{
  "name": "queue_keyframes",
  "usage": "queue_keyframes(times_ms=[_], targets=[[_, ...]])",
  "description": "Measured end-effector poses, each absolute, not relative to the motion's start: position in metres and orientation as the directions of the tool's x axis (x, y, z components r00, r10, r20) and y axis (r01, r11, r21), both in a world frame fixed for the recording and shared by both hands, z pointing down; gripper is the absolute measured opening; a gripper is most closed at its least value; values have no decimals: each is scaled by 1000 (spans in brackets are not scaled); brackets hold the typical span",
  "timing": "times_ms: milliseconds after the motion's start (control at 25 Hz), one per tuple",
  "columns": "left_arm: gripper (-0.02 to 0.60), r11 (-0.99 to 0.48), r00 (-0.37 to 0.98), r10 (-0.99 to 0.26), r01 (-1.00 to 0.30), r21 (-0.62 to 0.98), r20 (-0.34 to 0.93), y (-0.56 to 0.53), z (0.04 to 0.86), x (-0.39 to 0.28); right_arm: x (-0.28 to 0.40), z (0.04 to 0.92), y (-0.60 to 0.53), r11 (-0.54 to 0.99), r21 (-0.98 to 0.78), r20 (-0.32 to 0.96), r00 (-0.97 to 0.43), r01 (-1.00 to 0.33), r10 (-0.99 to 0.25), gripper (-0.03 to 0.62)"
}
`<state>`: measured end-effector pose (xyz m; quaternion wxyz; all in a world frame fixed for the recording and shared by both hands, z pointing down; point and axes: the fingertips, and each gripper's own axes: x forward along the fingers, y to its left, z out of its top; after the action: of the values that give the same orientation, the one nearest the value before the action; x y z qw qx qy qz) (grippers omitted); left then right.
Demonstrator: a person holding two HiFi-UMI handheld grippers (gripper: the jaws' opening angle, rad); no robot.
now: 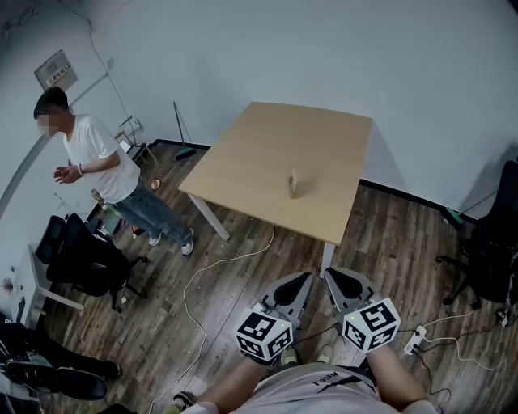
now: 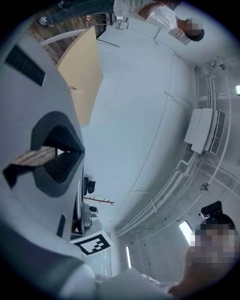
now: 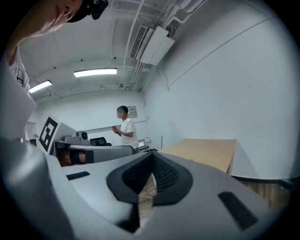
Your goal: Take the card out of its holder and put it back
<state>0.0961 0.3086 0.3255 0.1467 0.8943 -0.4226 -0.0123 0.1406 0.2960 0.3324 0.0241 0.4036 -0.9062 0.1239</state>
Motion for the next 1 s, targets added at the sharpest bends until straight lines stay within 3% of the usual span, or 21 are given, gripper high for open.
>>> queue_keyframes(times_ms=[1000], targets=[[12, -503, 542, -828, -832, 234, 147, 305, 338, 128, 190, 346, 286, 674, -300, 92, -724, -675, -684, 12]])
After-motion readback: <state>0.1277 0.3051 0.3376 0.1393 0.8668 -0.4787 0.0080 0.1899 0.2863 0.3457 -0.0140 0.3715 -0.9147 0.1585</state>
